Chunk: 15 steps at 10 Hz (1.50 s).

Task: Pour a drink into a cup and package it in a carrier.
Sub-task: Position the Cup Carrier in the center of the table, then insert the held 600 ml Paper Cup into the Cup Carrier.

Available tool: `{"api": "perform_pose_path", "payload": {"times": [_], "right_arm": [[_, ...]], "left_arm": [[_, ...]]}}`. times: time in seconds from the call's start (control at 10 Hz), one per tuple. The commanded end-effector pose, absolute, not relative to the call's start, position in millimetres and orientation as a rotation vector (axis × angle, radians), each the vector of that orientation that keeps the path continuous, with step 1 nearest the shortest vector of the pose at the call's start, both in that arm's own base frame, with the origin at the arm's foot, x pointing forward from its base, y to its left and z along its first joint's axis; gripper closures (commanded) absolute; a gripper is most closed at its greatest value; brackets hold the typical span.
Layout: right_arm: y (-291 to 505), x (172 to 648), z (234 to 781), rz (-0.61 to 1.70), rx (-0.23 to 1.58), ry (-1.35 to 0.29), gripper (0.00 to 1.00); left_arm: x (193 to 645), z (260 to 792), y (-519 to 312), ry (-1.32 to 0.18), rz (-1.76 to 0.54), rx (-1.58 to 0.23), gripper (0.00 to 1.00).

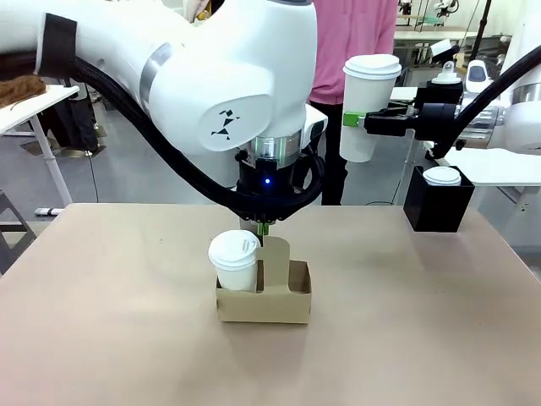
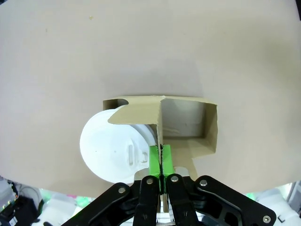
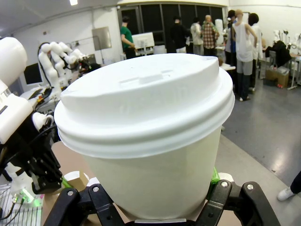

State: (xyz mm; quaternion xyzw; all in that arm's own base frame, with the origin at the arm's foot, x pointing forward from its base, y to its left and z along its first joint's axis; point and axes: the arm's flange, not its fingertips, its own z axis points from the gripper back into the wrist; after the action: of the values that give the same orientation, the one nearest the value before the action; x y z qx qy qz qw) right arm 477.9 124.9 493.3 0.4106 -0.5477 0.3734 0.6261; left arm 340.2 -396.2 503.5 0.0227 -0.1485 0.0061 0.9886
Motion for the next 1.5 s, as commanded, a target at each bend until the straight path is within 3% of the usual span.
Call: {"api": "perform_pose_path", "payload": {"times": [0.0, 0.9, 1.0, 1.1, 1.2, 1.4], "right_arm": [[126.2, 476.4, 496.6, 0.859, 0.947, -1.261, 0.19], [126.2, 476.4, 496.6, 0.859, 0.947, -1.261, 0.19], [126.2, 476.4, 496.6, 0.859, 0.947, -1.261, 0.19], [124.9, 477.9, 493.3, 0.857, 0.942, -1.256, 0.19], [126.1, 496.5, 491.3, 0.872, 0.992, -1.204, 0.19], [133.4, 528.3, 478.8, 0.967, 1.076, -1.095, 0.19]], "left_arm": [[339.3, 491.5, -399.1, -0.333, 0.043, 0.044, 0.98], [341.5, 491.7, -399.3, -0.290, 0.017, 0.044, 0.98], [341.4, 493.8, -400.8, -0.291, 0.014, 0.039, 0.39], [341.3, 499.4, -395.7, -0.269, -0.029, -0.003, 0.39], [341.0, 508.4, -390.6, -0.276, -0.052, -0.027, 0.00], [338.8, 532.1, -375.9, -0.267, -0.118, -0.063, 0.00]]}}
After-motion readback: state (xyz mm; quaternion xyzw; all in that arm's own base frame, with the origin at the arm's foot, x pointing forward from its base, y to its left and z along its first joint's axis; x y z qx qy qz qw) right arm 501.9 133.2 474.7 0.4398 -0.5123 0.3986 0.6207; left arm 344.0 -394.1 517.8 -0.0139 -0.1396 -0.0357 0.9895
